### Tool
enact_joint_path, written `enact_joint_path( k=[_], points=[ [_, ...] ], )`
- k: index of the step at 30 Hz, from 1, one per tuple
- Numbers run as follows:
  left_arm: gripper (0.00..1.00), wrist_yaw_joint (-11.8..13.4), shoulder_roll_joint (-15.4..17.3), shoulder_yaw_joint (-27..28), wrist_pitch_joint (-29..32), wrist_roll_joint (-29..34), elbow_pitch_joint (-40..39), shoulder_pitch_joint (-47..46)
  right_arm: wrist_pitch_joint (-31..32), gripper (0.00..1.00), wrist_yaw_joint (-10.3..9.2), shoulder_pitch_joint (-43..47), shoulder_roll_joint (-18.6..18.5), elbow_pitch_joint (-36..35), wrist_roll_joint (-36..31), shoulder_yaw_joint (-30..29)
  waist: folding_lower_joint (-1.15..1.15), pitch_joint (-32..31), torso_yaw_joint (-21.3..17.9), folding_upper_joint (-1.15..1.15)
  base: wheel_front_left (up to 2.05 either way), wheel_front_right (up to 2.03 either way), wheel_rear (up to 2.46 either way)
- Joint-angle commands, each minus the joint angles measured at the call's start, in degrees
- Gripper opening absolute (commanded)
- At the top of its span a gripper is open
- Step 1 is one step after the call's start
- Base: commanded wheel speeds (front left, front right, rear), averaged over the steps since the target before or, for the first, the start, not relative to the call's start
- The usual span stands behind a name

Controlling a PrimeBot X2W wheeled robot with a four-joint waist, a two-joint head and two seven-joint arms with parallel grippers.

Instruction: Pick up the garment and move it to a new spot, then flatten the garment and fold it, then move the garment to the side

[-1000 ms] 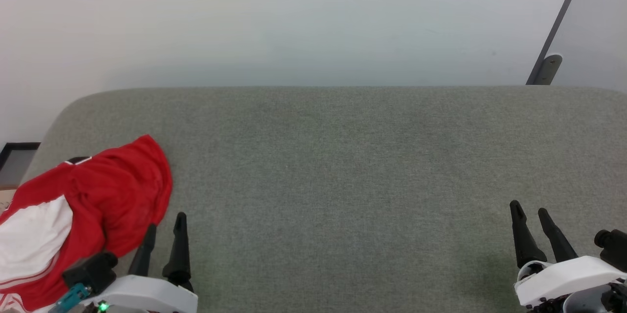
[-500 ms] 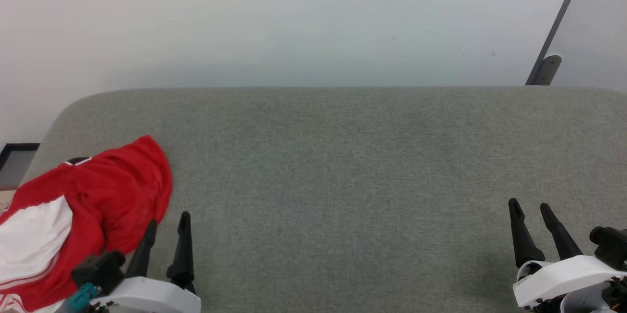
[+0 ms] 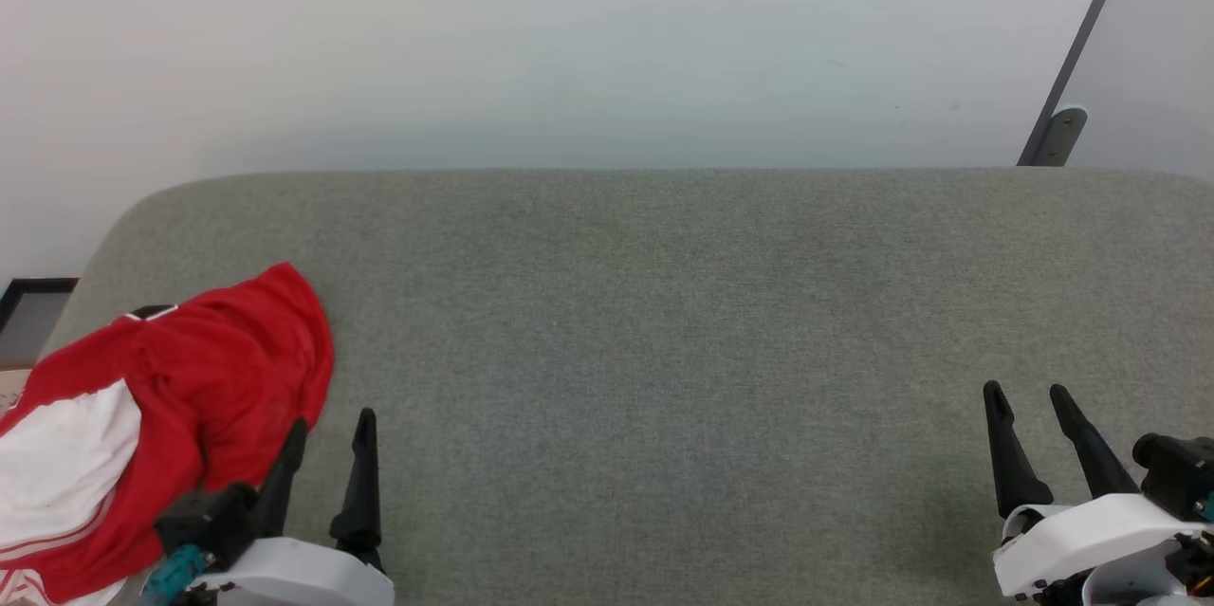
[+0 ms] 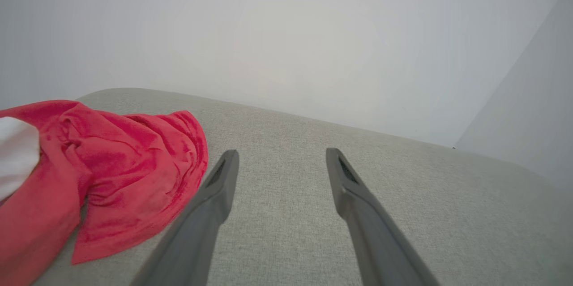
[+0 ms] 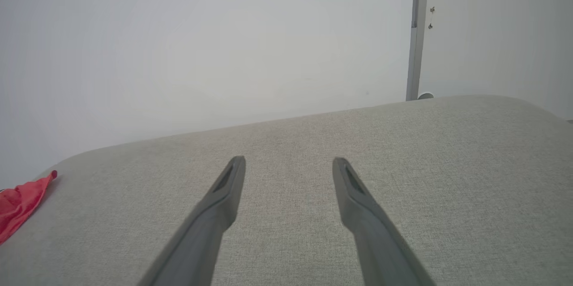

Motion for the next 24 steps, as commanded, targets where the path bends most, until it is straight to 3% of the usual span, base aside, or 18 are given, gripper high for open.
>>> enact_joint_path(
  k=[1,18,24],
  points=[
    [1.00,-0.3,0.3,-0.1,-0.4,1.0,-0.1,-0.5,-0.4,1.00,-0.05,-1.0,-0.2,-0.4,-1.2,0.1,0.00,0.0,0.0,0.00,0.00,0.00,0.00],
    [1.00,-0.4,0.9,-1.4,-2.2,6.6,0.0,-0.5,-1.5,1.00,-0.06,-0.9,-0.5,-0.8,-7.5,0.1,0.00,-0.3,0.0,0.00,0.00,0.00,0.00],
    [1.00,-0.4,1.3,-1.9,-2.0,5.2,0.1,-0.4,-1.5,1.00,-0.06,-0.5,-0.4,-0.8,-7.3,0.1,0.00,-0.4,0.1,0.00,0.00,0.00,0.00]
  ],
)
